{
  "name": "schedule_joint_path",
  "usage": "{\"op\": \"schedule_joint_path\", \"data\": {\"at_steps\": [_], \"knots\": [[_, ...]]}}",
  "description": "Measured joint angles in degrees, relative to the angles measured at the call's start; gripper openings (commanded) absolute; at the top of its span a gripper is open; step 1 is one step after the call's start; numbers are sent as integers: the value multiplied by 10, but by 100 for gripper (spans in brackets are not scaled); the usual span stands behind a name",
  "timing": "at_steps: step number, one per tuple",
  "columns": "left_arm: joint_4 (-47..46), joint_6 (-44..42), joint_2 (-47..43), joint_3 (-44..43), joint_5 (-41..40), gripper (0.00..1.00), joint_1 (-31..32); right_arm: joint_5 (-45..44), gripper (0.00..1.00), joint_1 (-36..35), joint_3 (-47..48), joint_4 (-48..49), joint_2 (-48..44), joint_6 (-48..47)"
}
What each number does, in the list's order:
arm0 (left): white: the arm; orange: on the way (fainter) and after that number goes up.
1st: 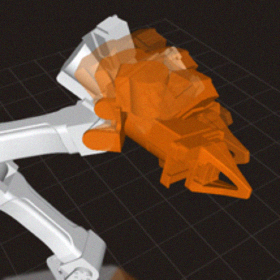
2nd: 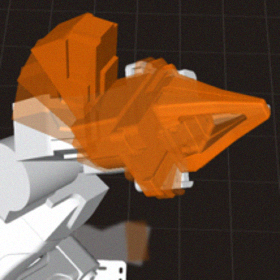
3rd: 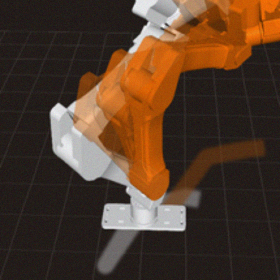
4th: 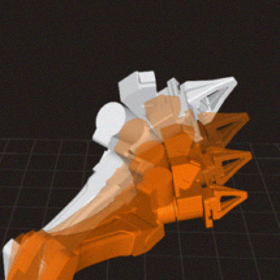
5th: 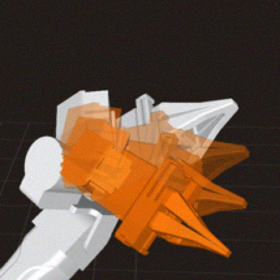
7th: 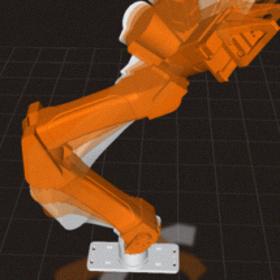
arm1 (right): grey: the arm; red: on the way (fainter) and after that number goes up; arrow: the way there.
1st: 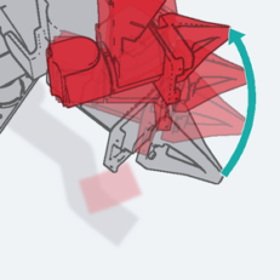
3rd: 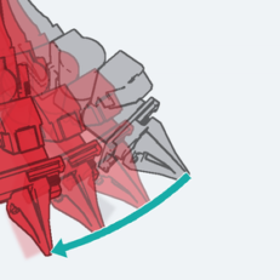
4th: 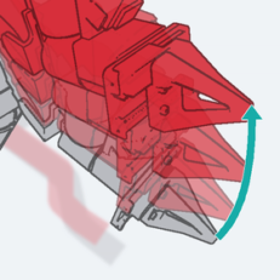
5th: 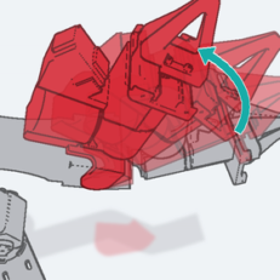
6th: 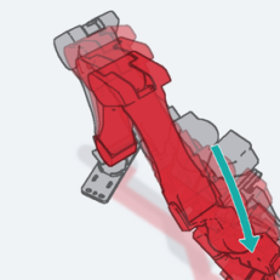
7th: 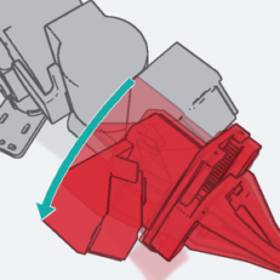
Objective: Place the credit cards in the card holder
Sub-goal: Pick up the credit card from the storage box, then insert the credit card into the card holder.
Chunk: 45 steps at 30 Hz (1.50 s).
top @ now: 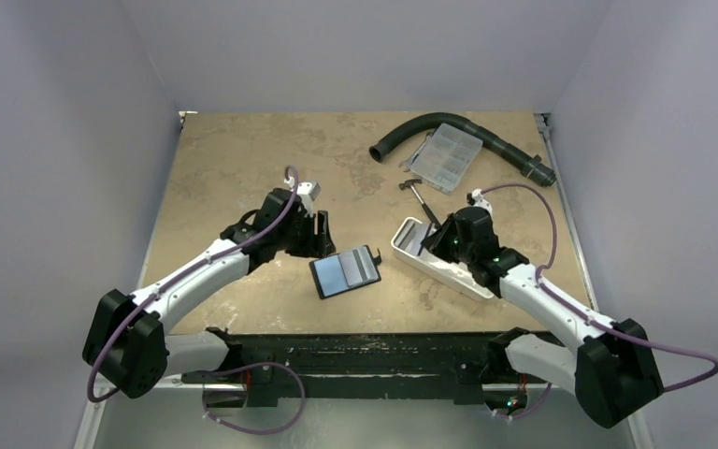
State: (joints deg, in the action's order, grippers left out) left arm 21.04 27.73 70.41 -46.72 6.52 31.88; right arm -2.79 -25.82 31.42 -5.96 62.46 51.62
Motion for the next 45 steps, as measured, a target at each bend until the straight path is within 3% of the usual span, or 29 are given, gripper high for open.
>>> {"op": "schedule_joint_path", "data": {"at_steps": [4, 10, 20, 28, 45], "knots": [[-16, 25, 3, 29, 20, 47, 0, 6, 0, 0, 23, -17, -31, -94], [-62, 71, 20, 87, 66, 36, 0, 150, 0, -16, 104, 40, 27, -198], [-103, 113, 37, 131, 80, 30, 0, 308, 0, -121, 142, 155, 240, -152], [-109, 117, 51, 139, 70, 27, 0, 323, 0, -130, 147, 174, 313, -126], [-111, 117, 58, 152, 44, 26, 0, 262, 0, -136, 153, 147, 321, -133]]}}
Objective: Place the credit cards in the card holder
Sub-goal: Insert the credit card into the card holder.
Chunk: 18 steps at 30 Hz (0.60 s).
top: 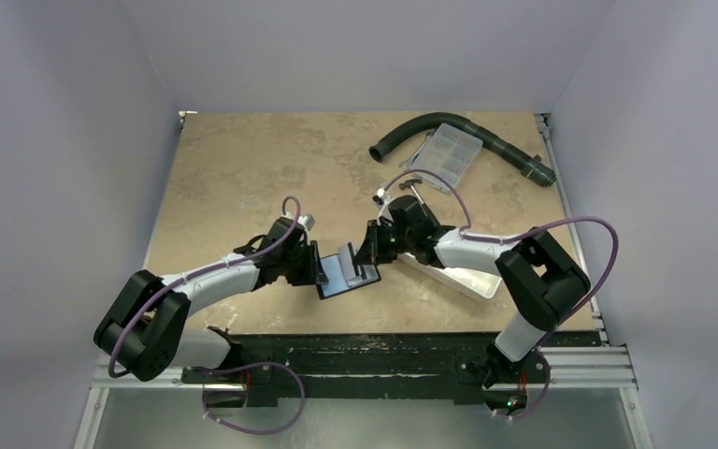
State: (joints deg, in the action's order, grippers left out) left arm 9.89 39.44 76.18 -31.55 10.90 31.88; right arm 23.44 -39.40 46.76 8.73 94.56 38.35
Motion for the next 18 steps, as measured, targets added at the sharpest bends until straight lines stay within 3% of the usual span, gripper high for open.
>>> {"op": "schedule_joint_path", "data": {"at_steps": [18], "knots": [[-6, 1, -3, 6, 0, 26, 0, -6, 0, -22, 0, -6, 19, 7]]}}
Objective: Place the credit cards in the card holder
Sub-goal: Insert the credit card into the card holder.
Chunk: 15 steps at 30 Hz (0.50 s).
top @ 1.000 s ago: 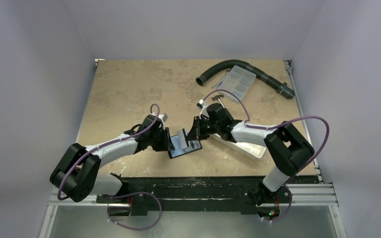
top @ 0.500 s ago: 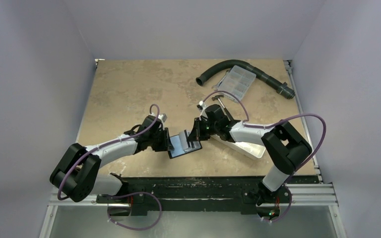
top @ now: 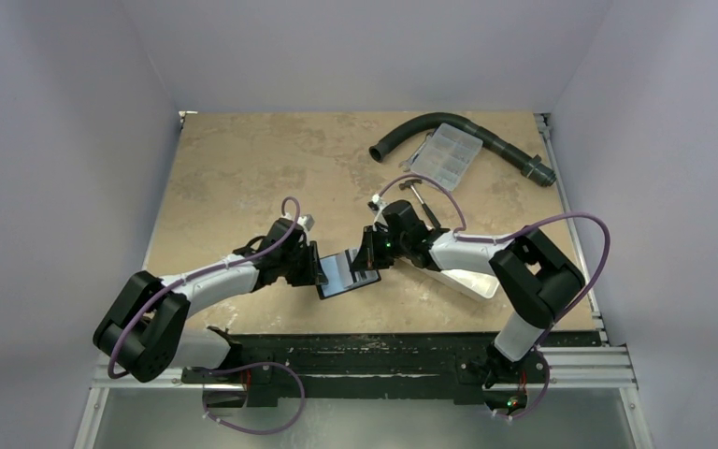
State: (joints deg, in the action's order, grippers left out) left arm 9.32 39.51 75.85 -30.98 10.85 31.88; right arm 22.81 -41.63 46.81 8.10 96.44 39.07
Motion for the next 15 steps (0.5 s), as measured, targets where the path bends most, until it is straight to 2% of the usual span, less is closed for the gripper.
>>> {"op": "schedule_joint_path", "data": {"at_steps": [15], "knots": [[-14, 4, -4, 9, 3, 26, -1, -24, 0, 0, -31, 21, -11, 81]]}}
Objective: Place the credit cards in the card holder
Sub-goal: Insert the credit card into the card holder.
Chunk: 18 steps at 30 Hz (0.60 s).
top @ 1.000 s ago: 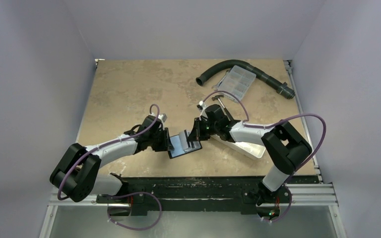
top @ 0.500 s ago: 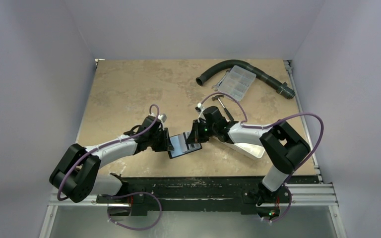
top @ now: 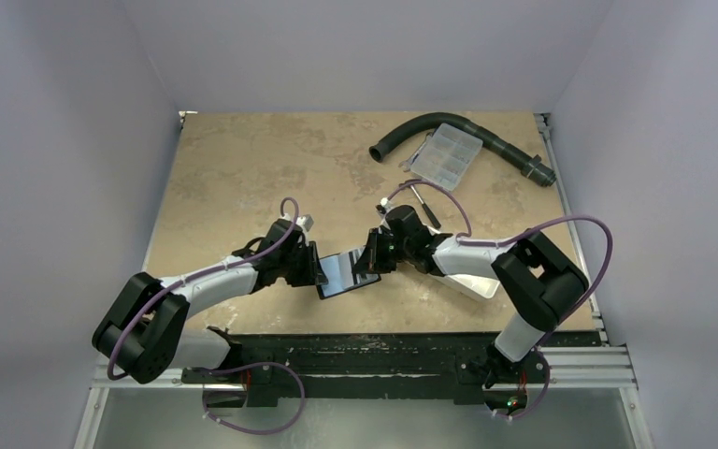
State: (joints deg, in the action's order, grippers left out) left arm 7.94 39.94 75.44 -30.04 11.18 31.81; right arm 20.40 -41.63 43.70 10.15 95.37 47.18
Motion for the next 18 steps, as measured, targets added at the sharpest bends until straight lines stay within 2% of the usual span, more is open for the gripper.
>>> {"op": "schedule_joint_path", "data": {"at_steps": [10, 18], "knots": [[-6, 0, -1, 4, 5, 26, -3, 6, 0, 0, -1, 6, 3, 11], [-6, 0, -1, 4, 6, 26, -3, 47, 0, 4, 1, 41, 38, 10]]}}
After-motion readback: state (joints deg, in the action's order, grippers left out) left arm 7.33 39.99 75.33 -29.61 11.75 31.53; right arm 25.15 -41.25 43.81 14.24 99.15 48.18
